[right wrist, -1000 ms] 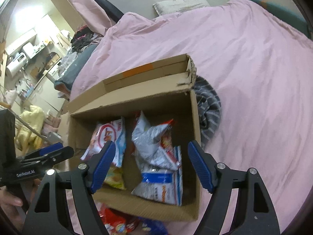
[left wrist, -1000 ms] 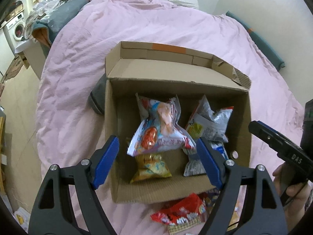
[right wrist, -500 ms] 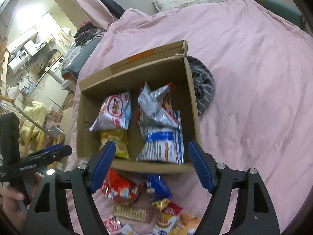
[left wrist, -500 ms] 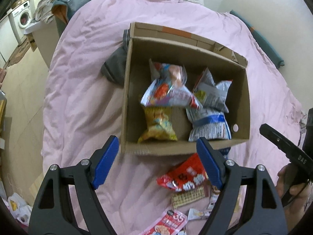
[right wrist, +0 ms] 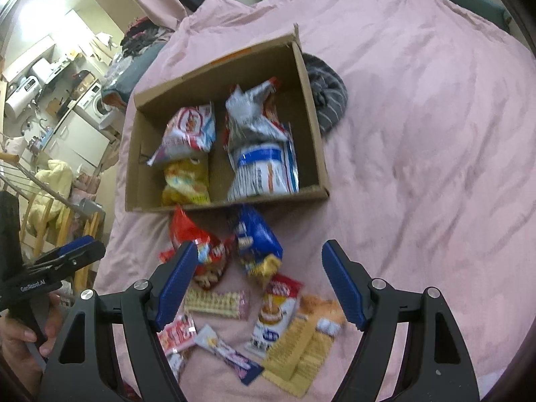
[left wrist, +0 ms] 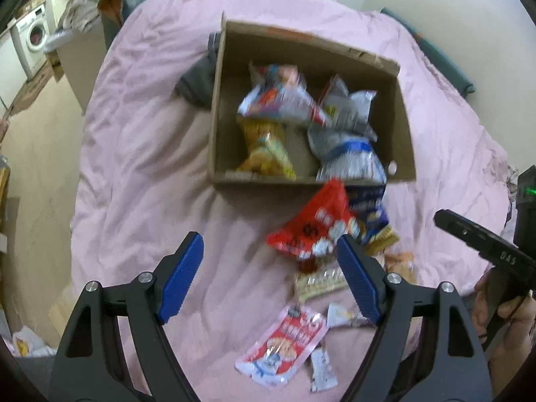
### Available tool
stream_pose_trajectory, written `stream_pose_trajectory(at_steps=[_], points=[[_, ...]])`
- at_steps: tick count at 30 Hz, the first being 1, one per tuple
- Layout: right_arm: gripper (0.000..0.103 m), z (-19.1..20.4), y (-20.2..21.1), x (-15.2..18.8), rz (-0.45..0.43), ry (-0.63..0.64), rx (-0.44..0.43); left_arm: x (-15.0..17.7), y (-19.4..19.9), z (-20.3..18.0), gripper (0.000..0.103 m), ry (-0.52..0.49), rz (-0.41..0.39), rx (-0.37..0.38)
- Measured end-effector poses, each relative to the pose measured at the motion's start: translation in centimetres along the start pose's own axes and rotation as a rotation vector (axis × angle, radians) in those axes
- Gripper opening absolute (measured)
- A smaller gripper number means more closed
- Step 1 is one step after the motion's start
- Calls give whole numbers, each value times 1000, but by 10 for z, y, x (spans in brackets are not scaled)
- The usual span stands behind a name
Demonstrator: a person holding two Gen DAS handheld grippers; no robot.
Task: Organize snacks
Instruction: 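Withdraw both tools from the box back over the remaining snacks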
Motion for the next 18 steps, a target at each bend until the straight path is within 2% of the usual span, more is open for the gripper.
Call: stream_pose_trajectory(at_steps=[5,11,12,14,18], points=[[79,-15,-1,21,44,-35,22,33,-16,7,79,-3,101,-24],[79,-25,-4,19,51,-87,22,81,-45,-2,78,8,295,61],[79,-25,-4,19,53,-92,22,88,-49,-6,75,3,325,73],[79,-24,-6,18,57,-89,25,99,-57,-15,69,-20,370,96],[79,-21,-9,18,65,-80,24,118,-73,-31,68,-76,438,101]])
Point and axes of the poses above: each gripper's, at about its wrist camera, not at the fingertips, and y roughly against the way its jaws point, z to its left, x to its underside, the point moved 10 cm from there along -y, roughly the way its jaws point, and after that the axes turned 6 degrees about -y, right-handed, at the moved point
